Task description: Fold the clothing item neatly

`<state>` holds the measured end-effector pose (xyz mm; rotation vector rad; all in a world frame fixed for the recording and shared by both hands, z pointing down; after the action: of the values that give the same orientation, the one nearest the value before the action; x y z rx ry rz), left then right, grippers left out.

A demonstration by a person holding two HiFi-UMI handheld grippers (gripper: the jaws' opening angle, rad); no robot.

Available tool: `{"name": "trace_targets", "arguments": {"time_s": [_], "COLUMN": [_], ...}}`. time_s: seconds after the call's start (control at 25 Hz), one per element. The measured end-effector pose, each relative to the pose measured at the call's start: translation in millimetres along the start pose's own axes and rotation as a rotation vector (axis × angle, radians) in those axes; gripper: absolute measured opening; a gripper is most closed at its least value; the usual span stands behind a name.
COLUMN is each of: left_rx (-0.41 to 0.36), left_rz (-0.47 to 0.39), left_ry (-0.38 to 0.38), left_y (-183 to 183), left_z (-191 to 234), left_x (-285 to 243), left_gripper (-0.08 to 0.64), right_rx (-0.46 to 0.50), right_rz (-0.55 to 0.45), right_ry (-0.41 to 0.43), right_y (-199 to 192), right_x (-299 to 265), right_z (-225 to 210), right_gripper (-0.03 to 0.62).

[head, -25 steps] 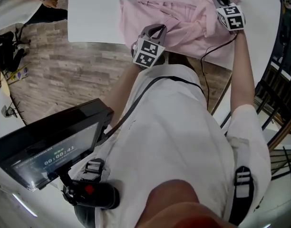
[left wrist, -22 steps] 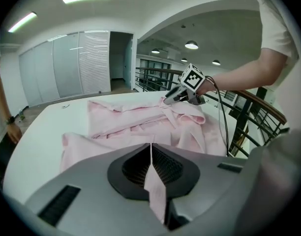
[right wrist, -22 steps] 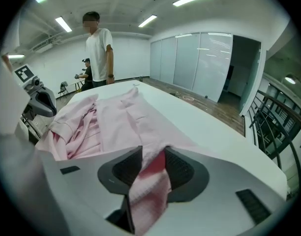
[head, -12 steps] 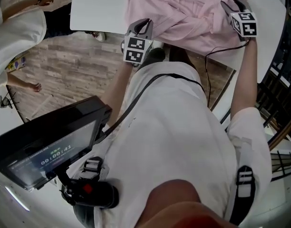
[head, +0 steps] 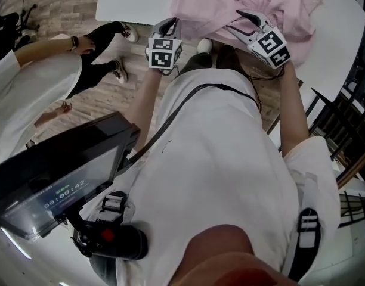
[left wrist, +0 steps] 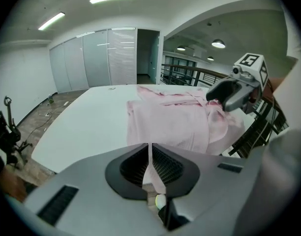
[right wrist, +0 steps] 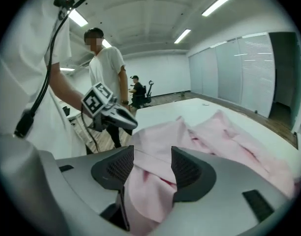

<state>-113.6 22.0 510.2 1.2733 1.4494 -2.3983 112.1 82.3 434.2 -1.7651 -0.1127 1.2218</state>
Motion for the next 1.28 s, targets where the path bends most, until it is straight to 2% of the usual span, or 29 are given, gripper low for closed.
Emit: {"name": "trace_targets", "arguments": {"time_s": [0.12,0.28,0.36,0.48,0.64,0.88,0.96,1.04,1.08,1.12,1.28], "left_rx": [0.018,0.027,0.031,0.021,0.012,-0.002,-0.005,-0.006,-0.008,-0.009,-0.002], "left_rz": [0.023,0.026,0.023,0.021,0.008,0.005,0.008,0.012,0.012,0.010,0.003], "left_ry": [0.017,0.031,0.035,0.030,0.020,0.005,0.004,0.003,0.002,0.003,0.011], "left_y": [-12,-16,-17,-16,-11,-9,-10,-11,-11,-10,-9], "left_z": [5,9,10,8,5,3,3,3,2,2,4], "left_x": [-1,0,2,3,3,3,4,3,3,3,4], "left_gripper": [0.005,0.005,0.005,0.005,0.005,0.005,0.005,0.005,0.005,0.005,0.005], "right_rx": [0.106,0.276,0.322,0.365,0.371,0.359,0.376,0.411,0.420,0.415,0.358], "right_rz": [0.035,0.105,0.140,0.210,0.248,0.217,0.239,0.278,0.288,0.288,0.235], "right_ry": [0.101,0.147,0.143,0.069,-0.043,0.014,0.036,0.014,-0.007,-0.022,-0.014], "right_y": [2,-5,-11,-25,-35,-28,-29,-37,-40,-41,-29], "right_x": [-28,-66,-85,-105,-112,-103,-105,-111,-113,-113,-104], "right_z": [44,78,85,78,57,59,65,66,64,61,52], "right_gripper": [0.242,0.242,0.241,0.189,0.006,0.008,0.079,0.080,0.069,0.012,0.003]}}
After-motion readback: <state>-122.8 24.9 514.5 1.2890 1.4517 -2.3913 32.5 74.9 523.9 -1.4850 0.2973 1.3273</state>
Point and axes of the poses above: the fingertips, and each gripper's own axes: x backward along the fingers, z to its left, y out of its top, the point moved 7 cm from there along x, backward along the fingers, and after that the axes turned 3 degrees about -y, right-handed, at the moved point
